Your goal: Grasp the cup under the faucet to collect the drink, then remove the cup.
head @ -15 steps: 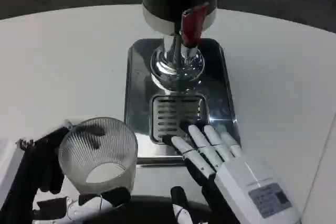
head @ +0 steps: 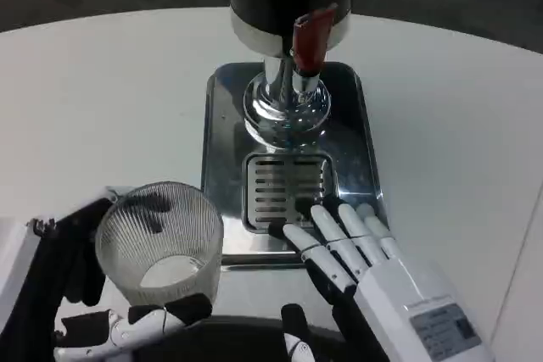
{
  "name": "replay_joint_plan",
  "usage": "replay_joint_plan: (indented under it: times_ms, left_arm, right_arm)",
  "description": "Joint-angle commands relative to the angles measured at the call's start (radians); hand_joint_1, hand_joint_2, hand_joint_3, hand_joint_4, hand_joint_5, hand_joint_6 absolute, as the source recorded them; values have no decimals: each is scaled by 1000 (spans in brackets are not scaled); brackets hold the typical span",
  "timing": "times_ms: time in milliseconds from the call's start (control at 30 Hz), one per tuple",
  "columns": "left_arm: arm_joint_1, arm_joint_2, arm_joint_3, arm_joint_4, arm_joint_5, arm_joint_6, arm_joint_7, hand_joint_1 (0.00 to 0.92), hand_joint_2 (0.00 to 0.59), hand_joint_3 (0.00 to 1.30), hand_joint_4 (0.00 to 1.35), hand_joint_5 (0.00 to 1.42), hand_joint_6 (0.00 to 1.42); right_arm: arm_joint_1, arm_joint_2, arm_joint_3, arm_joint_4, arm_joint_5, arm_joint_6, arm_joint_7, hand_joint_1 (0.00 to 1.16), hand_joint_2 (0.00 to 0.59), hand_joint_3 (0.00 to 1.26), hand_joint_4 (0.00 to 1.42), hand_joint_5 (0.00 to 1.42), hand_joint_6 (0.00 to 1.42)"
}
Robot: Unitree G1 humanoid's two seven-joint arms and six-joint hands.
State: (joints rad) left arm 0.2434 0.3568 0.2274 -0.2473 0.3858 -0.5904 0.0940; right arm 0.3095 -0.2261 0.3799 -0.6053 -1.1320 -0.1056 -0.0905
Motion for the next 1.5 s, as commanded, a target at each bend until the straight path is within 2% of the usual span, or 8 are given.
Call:
replay_joint_plan:
  times_ms: [33,233,433,667,833,1167,1333,1500]
  left_arm:
    - [-13,-13,-7,-3,-10,10,-2,580,173,963,1075,1276,1341]
    - [-73,-16,-25,46,3,26,6,581,168,965,1075,1289,1341]
    - [-170,1,-59,134,51,9,20,577,168,967,1075,1290,1341]
    - [-324,14,-77,298,114,24,83,578,165,975,1075,1290,1341]
    - [-448,35,-112,442,161,28,138,579,165,977,1075,1290,1341]
    - [-684,34,-234,730,231,37,255,579,165,978,1075,1290,1341]
    - [-812,-8,-320,862,267,50,325,579,165,978,1075,1290,1341]
    - [-909,-31,-393,1004,294,54,399,581,166,978,1075,1290,1355]
  right_arm:
    - [22,1,-10,-26,4,-8,-13,324,585,156,41,14,41]
    - [43,-1,-26,-42,13,-6,-3,325,584,156,53,40,55]
    - [60,1,-39,-48,21,-3,-6,335,582,156,64,60,73]
    - [75,23,-57,-70,14,6,-6,339,582,156,64,70,67]
    - [92,30,-72,-79,13,11,-6,342,586,164,73,73,65]
    - [122,44,-102,-96,16,15,-11,345,586,165,74,82,65]
    - [137,60,-99,-105,12,16,-14,350,586,165,84,93,65]
    - [154,64,-103,-113,13,15,-13,355,586,169,86,96,65]
